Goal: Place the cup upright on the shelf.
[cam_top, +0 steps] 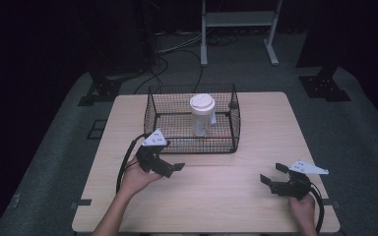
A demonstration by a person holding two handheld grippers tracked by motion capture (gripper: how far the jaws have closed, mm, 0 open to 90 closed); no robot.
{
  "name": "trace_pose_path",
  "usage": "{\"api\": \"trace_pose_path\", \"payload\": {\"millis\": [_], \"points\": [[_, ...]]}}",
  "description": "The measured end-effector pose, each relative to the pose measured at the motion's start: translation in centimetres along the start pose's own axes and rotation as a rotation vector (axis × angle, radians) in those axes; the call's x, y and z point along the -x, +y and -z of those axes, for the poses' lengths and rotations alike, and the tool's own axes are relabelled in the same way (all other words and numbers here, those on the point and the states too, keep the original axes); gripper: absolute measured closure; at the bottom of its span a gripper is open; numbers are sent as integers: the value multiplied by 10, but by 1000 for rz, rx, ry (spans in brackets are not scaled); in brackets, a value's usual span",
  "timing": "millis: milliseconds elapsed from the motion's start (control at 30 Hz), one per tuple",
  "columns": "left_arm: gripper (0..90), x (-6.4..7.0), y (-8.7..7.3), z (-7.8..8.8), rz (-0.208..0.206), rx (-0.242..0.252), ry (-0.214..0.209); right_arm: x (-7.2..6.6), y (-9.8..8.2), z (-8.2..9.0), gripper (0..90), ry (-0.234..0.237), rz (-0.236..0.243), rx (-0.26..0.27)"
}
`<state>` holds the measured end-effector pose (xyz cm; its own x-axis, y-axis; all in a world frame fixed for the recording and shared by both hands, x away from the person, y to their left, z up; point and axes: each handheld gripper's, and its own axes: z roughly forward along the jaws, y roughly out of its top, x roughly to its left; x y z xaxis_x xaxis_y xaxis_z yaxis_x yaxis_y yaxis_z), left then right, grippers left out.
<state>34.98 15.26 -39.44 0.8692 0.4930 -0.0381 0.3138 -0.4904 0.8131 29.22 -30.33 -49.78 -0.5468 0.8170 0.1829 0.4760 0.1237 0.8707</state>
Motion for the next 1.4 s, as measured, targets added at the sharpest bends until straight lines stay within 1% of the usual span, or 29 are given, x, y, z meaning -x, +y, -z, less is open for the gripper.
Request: {"api": "trace_pose_path", "payload": {"millis": [67,300,433,667,700,833,900,1033,1200,1267,1333,1400], "points": [[5,1,-3,1,5,11,-5,0,0,0,129,-1,1,-1],[5,4,-16,5,14,17,4,0,0,0,129,-1,3,-2],[5,6,-22,7,11,15,15,0,0,0,129,-2,3,-2],[5,10,-33,10,6,29,31,0,0,0,129,-3,4,-2],[5,10,-35,11,12,32,32,0,0,0,129,-3,4,-2],[5,11,-41,14,16,42,40,0,0,0,129,-3,5,-1],[5,10,-45,16,28,50,39,0,0,0,129,-4,6,-1],[5,10,-51,18,34,44,46,0,0,0,129,-3,7,-1],[5,11,-59,22,38,57,65,0,0,0,129,-5,2,-1],[5,11,-63,25,49,65,73,0,0,0,129,-4,3,-1],[5,11,-69,28,65,88,77,0,0,0,129,-4,4,-1],[5,12,-74,32,67,93,96,0,0,0,129,-4,5,-1]]}}
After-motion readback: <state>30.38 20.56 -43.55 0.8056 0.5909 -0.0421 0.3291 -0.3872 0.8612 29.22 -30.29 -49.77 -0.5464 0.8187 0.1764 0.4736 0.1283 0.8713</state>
